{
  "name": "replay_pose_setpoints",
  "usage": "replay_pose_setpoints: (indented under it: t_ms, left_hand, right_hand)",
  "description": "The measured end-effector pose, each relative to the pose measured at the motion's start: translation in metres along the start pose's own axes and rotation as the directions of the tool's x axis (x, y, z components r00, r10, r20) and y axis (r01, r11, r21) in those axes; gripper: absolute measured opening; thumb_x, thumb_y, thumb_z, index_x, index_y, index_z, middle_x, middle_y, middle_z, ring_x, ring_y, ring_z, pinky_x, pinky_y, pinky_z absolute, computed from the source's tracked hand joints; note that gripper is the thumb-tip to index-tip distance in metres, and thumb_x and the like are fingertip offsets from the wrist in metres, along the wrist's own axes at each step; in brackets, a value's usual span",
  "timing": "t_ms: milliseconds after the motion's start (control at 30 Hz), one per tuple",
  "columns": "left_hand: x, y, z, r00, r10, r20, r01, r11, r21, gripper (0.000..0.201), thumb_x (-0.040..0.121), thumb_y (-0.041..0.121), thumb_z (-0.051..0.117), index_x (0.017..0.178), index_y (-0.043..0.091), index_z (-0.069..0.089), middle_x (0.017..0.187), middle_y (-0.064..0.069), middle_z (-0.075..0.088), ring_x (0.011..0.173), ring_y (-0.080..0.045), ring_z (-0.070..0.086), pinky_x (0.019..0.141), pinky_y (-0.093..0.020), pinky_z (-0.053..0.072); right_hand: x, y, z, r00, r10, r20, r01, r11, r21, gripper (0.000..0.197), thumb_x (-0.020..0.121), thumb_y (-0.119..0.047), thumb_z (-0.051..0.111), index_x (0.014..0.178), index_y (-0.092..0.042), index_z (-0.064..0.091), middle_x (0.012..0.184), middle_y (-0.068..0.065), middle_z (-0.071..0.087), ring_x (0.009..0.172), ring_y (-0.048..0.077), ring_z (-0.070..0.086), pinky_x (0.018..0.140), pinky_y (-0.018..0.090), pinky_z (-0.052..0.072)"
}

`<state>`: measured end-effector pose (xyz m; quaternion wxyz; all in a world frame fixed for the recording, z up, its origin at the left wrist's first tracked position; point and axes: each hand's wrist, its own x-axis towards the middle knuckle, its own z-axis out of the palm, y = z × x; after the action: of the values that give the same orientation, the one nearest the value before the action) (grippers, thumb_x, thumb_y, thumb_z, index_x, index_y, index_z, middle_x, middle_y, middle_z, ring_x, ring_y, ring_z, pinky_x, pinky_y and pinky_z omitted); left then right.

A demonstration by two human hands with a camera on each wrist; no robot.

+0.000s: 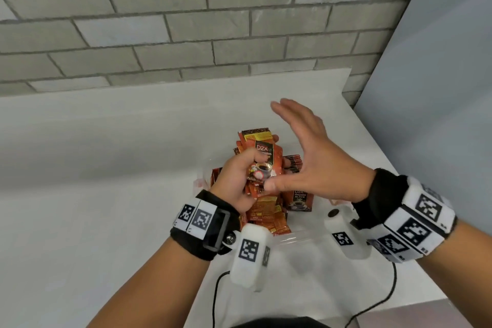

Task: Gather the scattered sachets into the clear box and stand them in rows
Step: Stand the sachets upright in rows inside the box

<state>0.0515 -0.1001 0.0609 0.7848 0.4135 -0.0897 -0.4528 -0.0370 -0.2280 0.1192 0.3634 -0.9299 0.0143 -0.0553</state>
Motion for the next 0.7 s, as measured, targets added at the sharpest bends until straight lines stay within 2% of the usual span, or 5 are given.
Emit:
replay_pose_setpoints:
  t_ms: [133,200,300,400,700]
  left_hand:
    - [0.004,0.004,0.006,1.000,-0.019,0.003,0.018,0.998,0.061,0.011,0.076,0.007,0.053,0.070,0.007,0.063,0.064,-0.010,0.061,0.058,-0.020,0.060,0.055,-0.026,0.050]
    - [0.004,0.002,0.011,0.999,-0.026,0.047,0.023,0.997,0.073,0.009,0.072,0.008,0.055,0.070,0.007,0.063,0.065,-0.010,0.062,0.061,-0.019,0.062,0.057,-0.026,0.051]
    - [0.003,-0.003,0.013,0.994,-0.051,0.096,0.046,0.998,0.053,0.014,0.073,0.008,0.055,0.066,0.009,0.067,0.063,-0.007,0.063,0.060,-0.015,0.062,0.058,-0.024,0.050]
    - [0.003,-0.008,0.010,0.992,-0.059,0.112,0.055,0.998,0.033,0.005,0.068,0.006,0.061,0.070,0.008,0.065,0.065,-0.007,0.060,0.062,-0.016,0.060,0.059,-0.025,0.049]
    - [0.000,-0.011,0.004,0.979,-0.024,0.203,0.019,0.999,0.025,0.045,0.064,0.039,0.086,0.101,0.016,0.074,0.100,-0.008,0.071,0.099,-0.020,0.067,0.087,-0.034,0.053]
  right_hand:
    - [0.003,-0.006,0.002,0.975,-0.070,0.211,0.132,0.945,-0.299,0.131,0.060,-0.052,0.083,0.134,-0.051,-0.025,0.155,-0.017,-0.018,0.141,0.004,-0.018,0.115,0.033,-0.001]
    - [0.006,0.000,0.008,0.973,-0.099,0.209,0.168,0.924,-0.344,0.131,0.062,-0.051,0.081,0.138,-0.045,-0.025,0.156,-0.010,-0.001,0.143,0.009,-0.004,0.118,0.034,0.004]
    - [0.006,0.006,0.012,0.981,-0.106,0.162,0.152,0.940,-0.304,0.120,0.070,-0.042,0.078,0.149,-0.031,-0.011,0.140,-0.004,0.032,0.129,0.011,0.028,0.112,0.032,0.022]
    - [0.003,0.008,0.014,0.979,-0.100,0.178,0.143,0.957,-0.251,0.118,0.071,-0.038,0.079,0.147,-0.036,-0.011,0.135,-0.004,0.031,0.120,0.009,0.030,0.107,0.029,0.030]
    - [-0.001,0.015,0.012,0.988,-0.084,0.128,0.084,0.996,0.010,0.116,0.071,-0.025,0.082,0.137,-0.054,-0.008,0.121,-0.011,0.038,0.115,0.002,0.040,0.098,0.012,0.036]
